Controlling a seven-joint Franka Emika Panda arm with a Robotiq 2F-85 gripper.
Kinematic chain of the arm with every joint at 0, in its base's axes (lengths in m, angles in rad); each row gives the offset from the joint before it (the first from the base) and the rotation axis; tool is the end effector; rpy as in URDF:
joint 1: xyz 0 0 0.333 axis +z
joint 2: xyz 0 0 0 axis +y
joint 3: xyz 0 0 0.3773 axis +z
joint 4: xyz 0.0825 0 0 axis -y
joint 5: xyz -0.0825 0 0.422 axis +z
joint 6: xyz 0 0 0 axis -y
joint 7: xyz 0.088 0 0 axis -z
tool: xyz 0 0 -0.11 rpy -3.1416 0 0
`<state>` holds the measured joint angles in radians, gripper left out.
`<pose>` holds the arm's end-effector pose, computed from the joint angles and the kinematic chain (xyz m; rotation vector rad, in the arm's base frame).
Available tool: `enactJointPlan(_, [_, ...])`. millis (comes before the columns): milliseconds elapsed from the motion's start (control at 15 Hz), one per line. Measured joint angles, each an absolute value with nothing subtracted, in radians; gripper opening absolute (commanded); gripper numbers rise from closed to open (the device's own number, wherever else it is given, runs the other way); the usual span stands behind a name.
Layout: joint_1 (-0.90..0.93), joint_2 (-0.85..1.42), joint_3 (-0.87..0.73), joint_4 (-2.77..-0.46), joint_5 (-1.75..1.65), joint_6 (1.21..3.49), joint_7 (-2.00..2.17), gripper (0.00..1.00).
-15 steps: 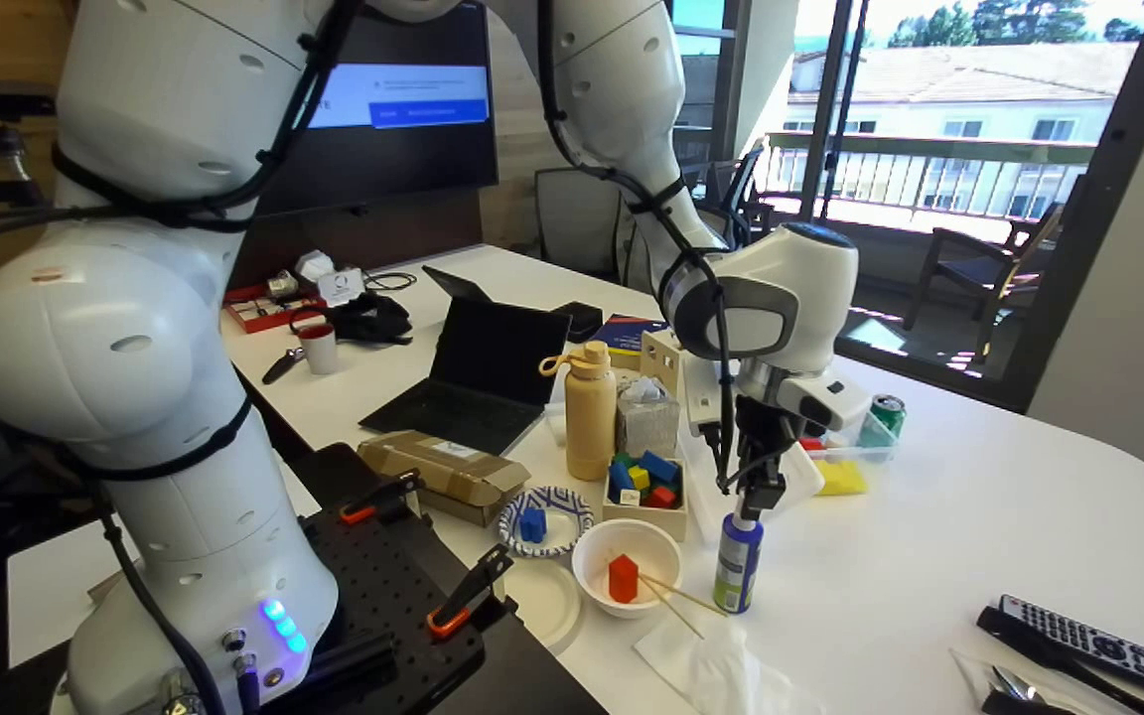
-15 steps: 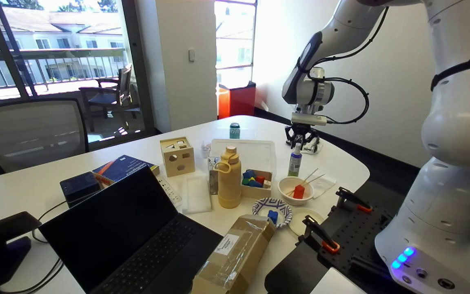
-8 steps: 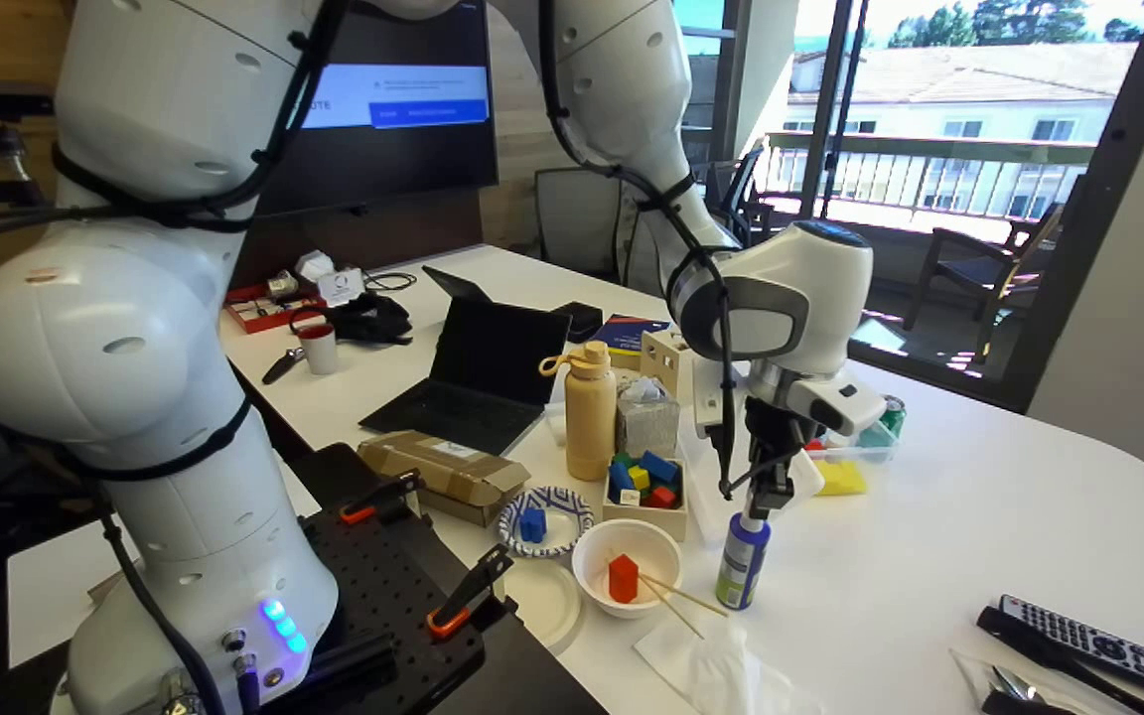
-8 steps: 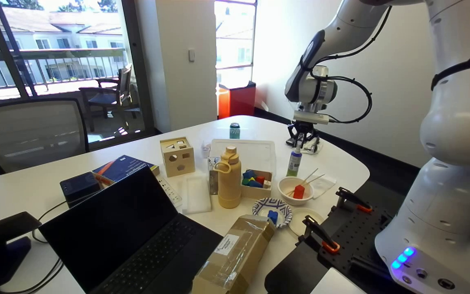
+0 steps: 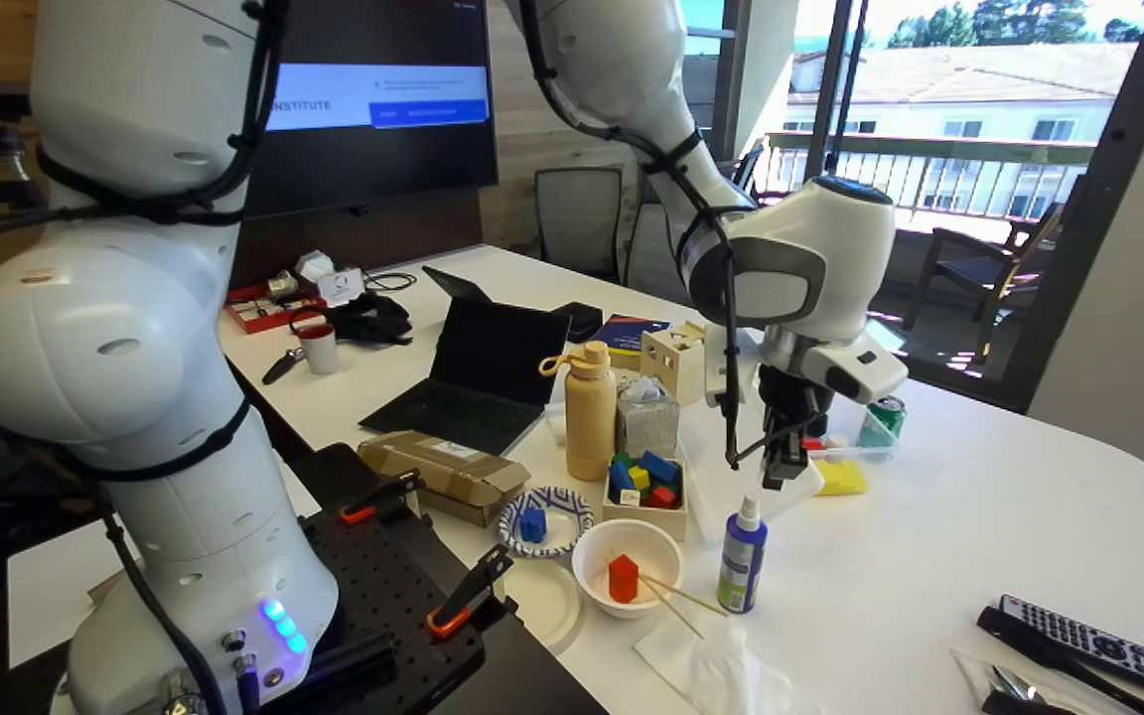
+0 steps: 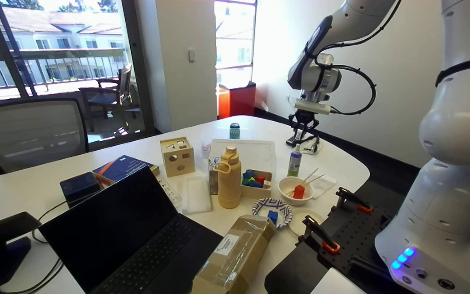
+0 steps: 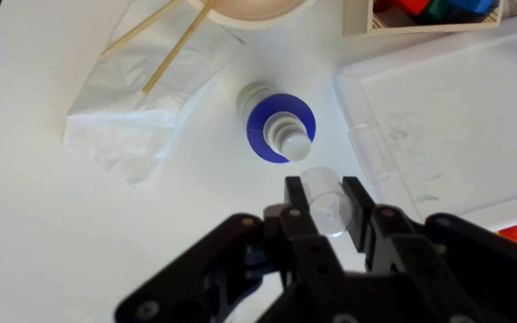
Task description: Remove the clear cap from the blue bottle and put it on the table
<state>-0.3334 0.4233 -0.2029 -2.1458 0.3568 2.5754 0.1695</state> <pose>0.5287 -0.3180 0.2287 -2.6737 1.4387 -0.0684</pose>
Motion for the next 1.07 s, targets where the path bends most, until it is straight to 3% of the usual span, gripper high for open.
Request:
enactJointPlan(533, [-0.338, 0.365, -0.273, -2.161, 0.361, 2.562, 0.264, 0.06])
enactJointPlan(1067, [-0.416, 0.651, -0.229, -2.061, 0.504, 2.627, 0.284, 0.06])
